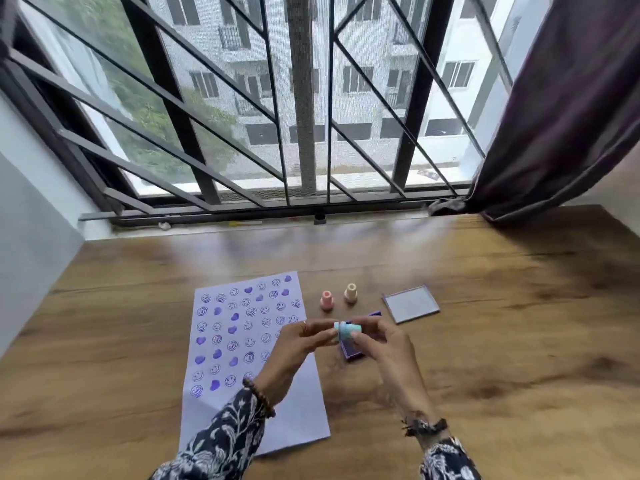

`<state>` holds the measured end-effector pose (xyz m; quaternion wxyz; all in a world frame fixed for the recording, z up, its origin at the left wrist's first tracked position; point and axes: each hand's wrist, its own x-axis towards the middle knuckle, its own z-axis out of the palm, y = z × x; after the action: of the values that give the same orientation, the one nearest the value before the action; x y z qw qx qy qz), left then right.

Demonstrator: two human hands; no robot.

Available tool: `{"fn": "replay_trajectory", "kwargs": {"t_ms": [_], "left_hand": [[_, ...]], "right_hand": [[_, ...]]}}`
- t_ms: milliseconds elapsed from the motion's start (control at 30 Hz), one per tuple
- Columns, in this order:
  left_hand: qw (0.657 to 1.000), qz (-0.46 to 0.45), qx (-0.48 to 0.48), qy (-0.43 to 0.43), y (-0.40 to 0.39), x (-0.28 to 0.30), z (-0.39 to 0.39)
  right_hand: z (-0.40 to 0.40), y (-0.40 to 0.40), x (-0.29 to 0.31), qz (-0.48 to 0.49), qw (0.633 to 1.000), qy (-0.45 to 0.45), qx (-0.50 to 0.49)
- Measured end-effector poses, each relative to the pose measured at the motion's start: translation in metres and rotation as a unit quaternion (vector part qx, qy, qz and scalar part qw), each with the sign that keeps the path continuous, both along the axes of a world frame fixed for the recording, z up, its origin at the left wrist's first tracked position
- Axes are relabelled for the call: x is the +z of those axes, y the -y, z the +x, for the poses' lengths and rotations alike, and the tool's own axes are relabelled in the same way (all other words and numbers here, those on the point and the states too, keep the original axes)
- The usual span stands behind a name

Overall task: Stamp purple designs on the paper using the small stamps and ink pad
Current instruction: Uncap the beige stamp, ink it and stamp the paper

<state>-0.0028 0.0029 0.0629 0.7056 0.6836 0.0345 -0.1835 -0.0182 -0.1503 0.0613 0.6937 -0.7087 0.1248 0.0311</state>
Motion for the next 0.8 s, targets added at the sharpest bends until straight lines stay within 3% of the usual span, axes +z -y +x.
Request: {"fn": "replay_trajectory", "kwargs": {"t_ms": [233, 433, 500, 533, 567, 633, 733, 800], "left_hand": [[1.0, -0.014, 0.027, -0.004, 0.001, -0.002, 0.003], [0.999, -0.031, 0.038, 0.002, 0.006, 0.0, 0.015], [0.998, -0.019, 0.055, -0.006, 0.013, -0.001, 0.017], [0.998, -0.002, 0.067, -0.009, 0.017, -0.002, 0.017], [0.996, 0.034, 0.078, -0.003, 0.02, -0.003, 0.016], [0.975, 0.198, 0.076, 0.064, 0.02, -0.012, 0.013], [0.871, 0.451, 0.018, 0.192, 0.006, -0.031, 0.007], [0.841, 0.503, -0.015, 0.199, -0.004, -0.046, 0.004]], "right_hand": [[0.007, 0.003, 0.001, -0.051, 0.998, 0.007, 0.032], [0.029, 0.013, 0.001, 0.015, 0.999, -0.025, 0.046], [0.043, 0.016, 0.004, -0.023, 0.997, -0.035, 0.07], [0.052, 0.018, 0.003, -0.093, 0.993, -0.029, 0.067], [0.063, 0.022, 0.003, -0.201, 0.978, -0.011, 0.062], [0.083, 0.028, 0.002, -0.387, 0.92, 0.033, 0.055], [0.102, 0.033, -0.004, -0.486, 0.869, 0.056, 0.079], [0.108, 0.035, -0.009, -0.532, 0.839, 0.046, 0.109]]}}
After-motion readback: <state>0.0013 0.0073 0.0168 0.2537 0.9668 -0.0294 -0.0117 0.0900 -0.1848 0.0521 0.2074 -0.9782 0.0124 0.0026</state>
